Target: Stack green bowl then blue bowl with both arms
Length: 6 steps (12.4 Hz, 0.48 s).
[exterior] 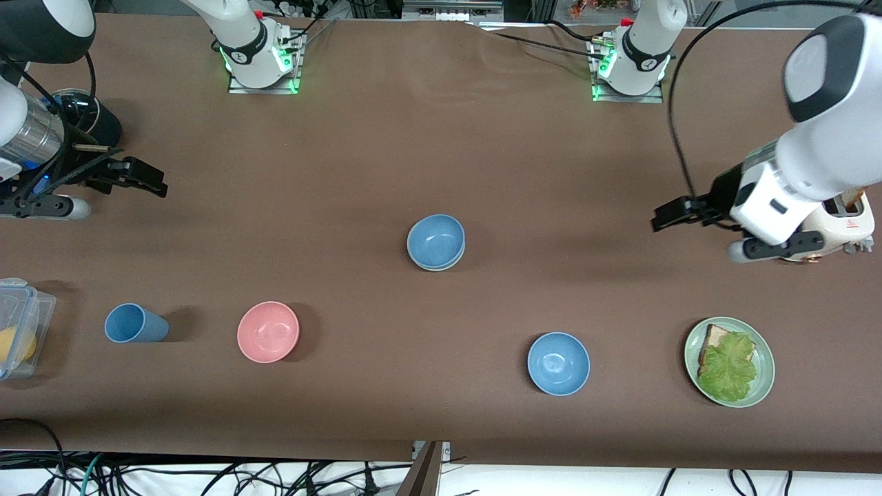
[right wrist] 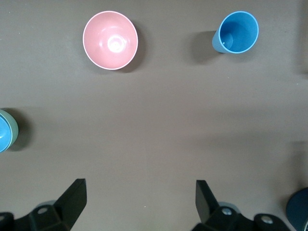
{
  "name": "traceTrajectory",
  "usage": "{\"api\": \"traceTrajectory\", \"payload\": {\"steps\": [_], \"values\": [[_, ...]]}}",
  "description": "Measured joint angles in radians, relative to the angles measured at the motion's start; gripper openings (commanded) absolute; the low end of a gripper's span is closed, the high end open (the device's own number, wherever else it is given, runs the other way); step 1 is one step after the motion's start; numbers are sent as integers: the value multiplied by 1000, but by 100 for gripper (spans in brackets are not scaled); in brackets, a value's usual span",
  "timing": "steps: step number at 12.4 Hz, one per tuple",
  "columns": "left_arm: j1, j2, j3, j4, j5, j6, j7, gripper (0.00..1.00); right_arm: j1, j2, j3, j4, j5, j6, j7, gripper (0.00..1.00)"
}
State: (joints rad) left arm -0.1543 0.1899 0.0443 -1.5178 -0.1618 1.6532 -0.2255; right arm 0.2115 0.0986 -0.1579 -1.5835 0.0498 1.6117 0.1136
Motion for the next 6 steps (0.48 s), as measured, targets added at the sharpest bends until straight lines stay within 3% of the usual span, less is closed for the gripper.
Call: {"api": "traceTrajectory", "payload": {"steps": [3,6], "values": [[154,-24,-149,0,68,-59,51,100,0,0,0,0,0,0,0,100],[179,-38,-162,0,119,-96,87,100,0,0,0,0,0,0,0,100]]}}
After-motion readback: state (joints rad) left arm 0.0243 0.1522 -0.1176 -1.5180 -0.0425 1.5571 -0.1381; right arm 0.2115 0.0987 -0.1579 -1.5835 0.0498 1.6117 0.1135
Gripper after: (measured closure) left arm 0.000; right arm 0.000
